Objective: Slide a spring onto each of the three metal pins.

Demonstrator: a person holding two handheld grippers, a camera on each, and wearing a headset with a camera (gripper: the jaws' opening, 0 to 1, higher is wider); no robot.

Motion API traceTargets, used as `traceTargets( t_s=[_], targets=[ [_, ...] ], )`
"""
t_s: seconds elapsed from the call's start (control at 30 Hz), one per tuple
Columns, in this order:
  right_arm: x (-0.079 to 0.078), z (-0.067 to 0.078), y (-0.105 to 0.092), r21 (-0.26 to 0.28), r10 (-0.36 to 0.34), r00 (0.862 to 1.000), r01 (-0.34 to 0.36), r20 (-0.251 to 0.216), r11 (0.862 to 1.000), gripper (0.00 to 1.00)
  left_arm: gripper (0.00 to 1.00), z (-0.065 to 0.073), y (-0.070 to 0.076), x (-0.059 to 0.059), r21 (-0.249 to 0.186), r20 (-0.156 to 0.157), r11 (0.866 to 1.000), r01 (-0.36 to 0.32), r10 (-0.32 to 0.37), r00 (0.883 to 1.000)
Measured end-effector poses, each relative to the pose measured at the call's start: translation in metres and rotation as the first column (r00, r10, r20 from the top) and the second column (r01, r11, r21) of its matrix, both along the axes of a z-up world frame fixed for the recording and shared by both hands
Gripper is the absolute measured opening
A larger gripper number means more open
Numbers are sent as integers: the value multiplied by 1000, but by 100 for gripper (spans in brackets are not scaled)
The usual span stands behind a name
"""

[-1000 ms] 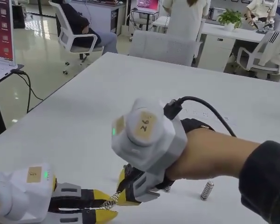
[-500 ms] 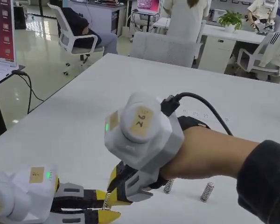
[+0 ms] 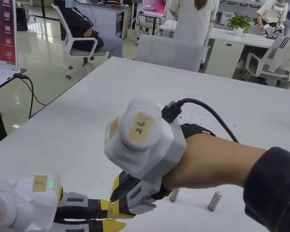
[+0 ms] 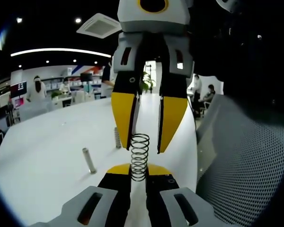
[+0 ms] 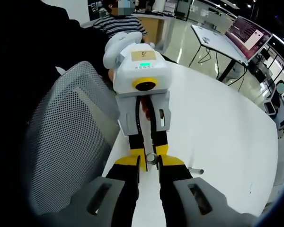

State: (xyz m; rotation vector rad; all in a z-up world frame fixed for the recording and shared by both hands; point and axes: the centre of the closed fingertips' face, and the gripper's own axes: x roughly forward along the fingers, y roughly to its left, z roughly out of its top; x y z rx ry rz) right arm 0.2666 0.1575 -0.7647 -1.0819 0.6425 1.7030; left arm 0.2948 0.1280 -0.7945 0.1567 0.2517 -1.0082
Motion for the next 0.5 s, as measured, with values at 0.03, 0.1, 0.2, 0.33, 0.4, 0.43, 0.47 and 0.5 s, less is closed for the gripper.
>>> traceTargets(
  t_s=[0.03,0.1,0.2,0.33,0.4,0.43,0.47,0.5],
  targets=[
    [0,-1,0,-2,3,1000,-3,6,1000,13,3,0,0,0,2,0,1000,0,0,1000],
    [1,-2,0,-6,2,1000,-2,3,1000,12,3,0,0,-1,1,-1,1000,5,-5,1000],
    [2,-4,0,-16,0,1000,0,3,1000,11,3,1,-1,-1,2,2,1000,8,-8,1000],
    [2,-8,-2,-34,4,1000,-4,10,999,11,3,3,-4,-1,6,7,1000,16,-16,1000],
    [3,-9,-3,-37,3,1000,-2,9,999,10,3,5,-5,-1,6,8,1000,19,-19,1000],
    [3,-9,-3,-40,0,1000,0,8,999,10,3,5,-5,0,6,8,1000,20,-20,1000],
    [3,-9,-3,-40,0,1000,0,8,999,10,3,6,-6,0,5,10,1000,21,-21,1000],
    [4,-10,-3,-42,-1,1000,1,7,999,10,3,6,-6,0,4,11,1000,22,-22,1000]
  ],
)
